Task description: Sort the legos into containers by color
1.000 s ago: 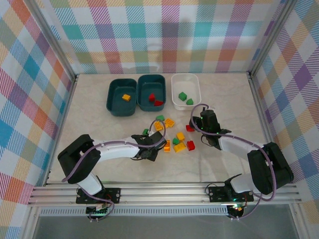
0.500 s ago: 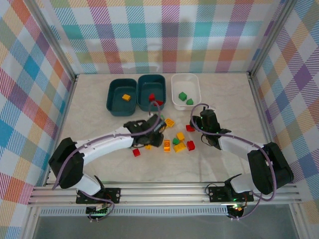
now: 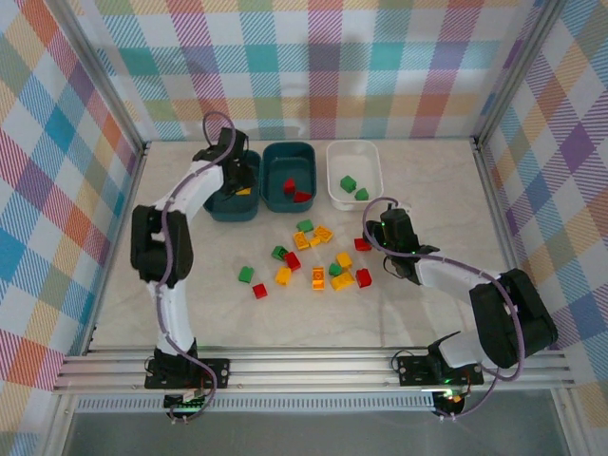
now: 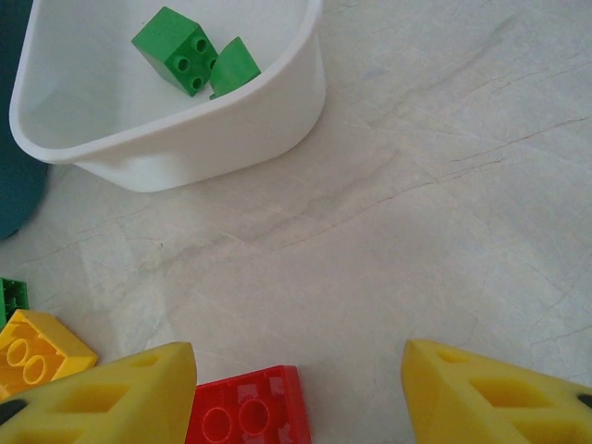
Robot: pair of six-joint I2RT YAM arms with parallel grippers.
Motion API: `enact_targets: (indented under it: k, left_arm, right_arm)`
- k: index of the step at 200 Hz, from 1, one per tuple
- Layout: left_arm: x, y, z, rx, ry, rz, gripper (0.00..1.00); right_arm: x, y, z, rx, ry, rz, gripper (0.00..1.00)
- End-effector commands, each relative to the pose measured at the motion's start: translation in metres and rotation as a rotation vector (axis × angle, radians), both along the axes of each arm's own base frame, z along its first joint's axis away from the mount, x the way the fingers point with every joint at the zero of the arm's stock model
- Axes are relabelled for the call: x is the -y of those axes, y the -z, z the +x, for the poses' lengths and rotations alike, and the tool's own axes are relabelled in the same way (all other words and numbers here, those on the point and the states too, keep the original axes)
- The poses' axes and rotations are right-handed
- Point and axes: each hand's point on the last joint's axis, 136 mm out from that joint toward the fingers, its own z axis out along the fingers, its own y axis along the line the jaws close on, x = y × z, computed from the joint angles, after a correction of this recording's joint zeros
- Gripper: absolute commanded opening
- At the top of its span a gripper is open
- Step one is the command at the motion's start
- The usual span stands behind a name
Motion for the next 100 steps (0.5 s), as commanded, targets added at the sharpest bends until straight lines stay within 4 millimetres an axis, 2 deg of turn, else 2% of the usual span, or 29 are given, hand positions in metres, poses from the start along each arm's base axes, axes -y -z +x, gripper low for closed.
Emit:
enact_targets:
  k: [1,16,25,40,58,78,87,100]
  left_arm:
    - [-0.011,0.022,0.004,-0.094,-0.040,0.004,0.26]
    - [-0.014,0.028,0.012,-0.088,-0.054,-0.012,0.30]
    - [-0.014,0.023,0.015,-0.074,-0.056,-0.016,0.35]
    - [-0.015,0.004,0.020,-0.024,-0.063,-0.026,0.58]
    - [-0.006,-0.028,0.018,0.035,-0.049,-0.094,0.71]
    - [0.005,-0.070,-0.002,0.138,-0.060,-0.141,0.90]
    - [0.012,-0.089,-0.016,0.197,-0.057,-0.166,0.99]
    - [0.020,-0.107,-0.037,0.235,-0.057,-0.215,1.00]
  right_arm:
    - [0.000,-0.011,0.005,0.029,0.012,-0.008,0.61]
    - [-0.001,-0.010,0.004,0.023,0.004,-0.007,0.62]
    - [-0.004,-0.010,0.004,0.021,-0.009,0.004,0.63]
    - [-0.012,-0.010,0.004,0.014,-0.048,0.020,0.65]
    - [-0.024,-0.014,0.003,0.020,-0.099,0.011,0.67]
    - [-0.031,-0.014,0.002,-0.006,-0.135,-0.018,0.71]
    - [-0.032,-0.007,0.002,-0.032,-0.139,-0.033,0.71]
    - [-0.031,0.003,0.002,-0.088,-0.141,-0.073,0.76]
